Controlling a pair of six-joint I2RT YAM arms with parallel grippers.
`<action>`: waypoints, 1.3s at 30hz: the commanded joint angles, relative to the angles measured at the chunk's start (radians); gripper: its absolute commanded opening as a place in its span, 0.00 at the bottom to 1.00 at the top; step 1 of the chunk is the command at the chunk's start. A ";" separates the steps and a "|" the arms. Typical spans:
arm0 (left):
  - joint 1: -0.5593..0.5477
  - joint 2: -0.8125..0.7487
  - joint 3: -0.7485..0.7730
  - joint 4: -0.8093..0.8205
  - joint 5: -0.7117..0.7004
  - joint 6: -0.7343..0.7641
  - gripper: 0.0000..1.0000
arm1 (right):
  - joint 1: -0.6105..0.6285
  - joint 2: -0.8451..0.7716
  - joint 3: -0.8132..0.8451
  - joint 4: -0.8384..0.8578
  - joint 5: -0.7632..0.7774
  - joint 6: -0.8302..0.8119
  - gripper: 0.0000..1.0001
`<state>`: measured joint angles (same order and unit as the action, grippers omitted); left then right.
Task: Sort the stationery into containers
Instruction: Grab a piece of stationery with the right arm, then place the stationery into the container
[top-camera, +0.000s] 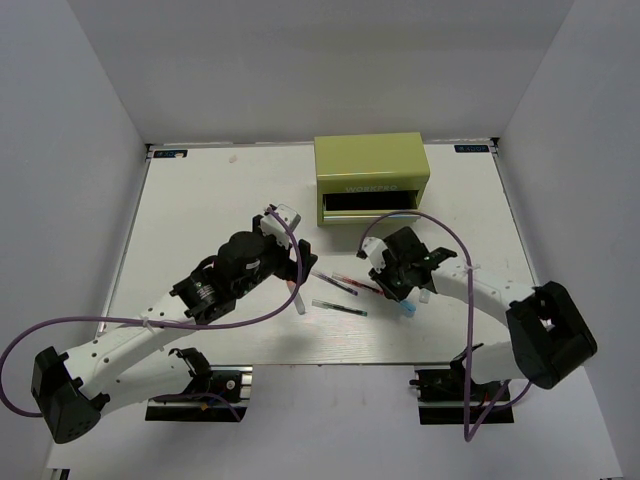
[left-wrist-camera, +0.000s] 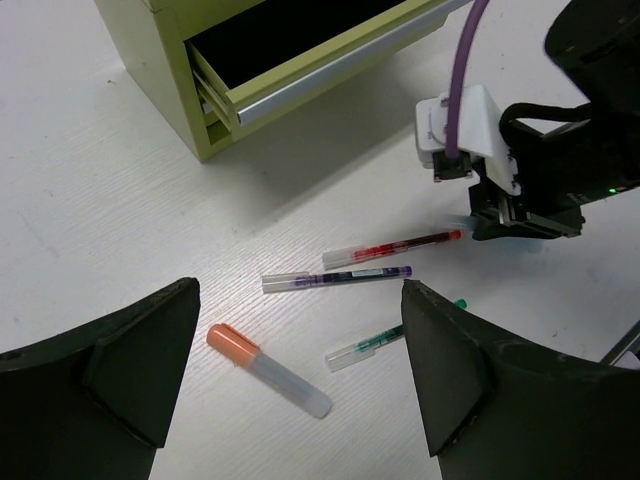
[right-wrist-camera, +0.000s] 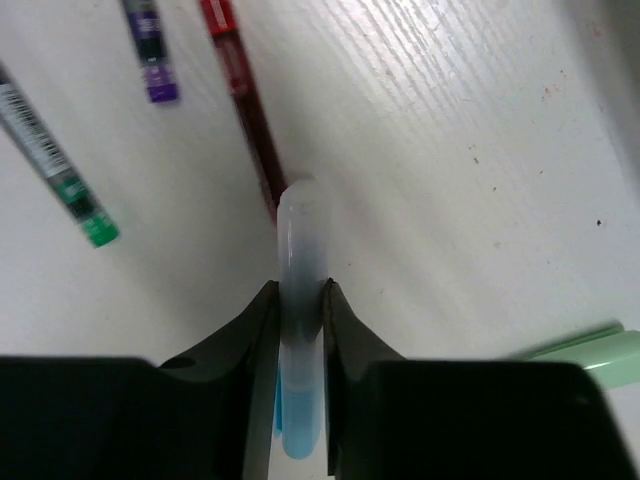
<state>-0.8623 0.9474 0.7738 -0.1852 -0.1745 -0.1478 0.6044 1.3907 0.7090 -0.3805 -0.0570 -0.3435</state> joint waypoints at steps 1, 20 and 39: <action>-0.004 -0.012 -0.010 0.018 -0.014 -0.006 0.91 | 0.005 -0.076 0.010 -0.064 -0.075 -0.043 0.16; -0.004 0.045 -0.019 0.027 -0.042 0.004 0.91 | 0.009 -0.182 0.378 -0.014 -0.138 -0.471 0.09; -0.004 0.119 -0.019 0.027 -0.042 0.004 0.91 | 0.000 0.154 0.550 0.204 0.035 -0.855 0.03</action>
<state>-0.8623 1.0721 0.7601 -0.1719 -0.2024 -0.1467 0.6083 1.5177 1.2011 -0.2317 -0.0509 -1.1439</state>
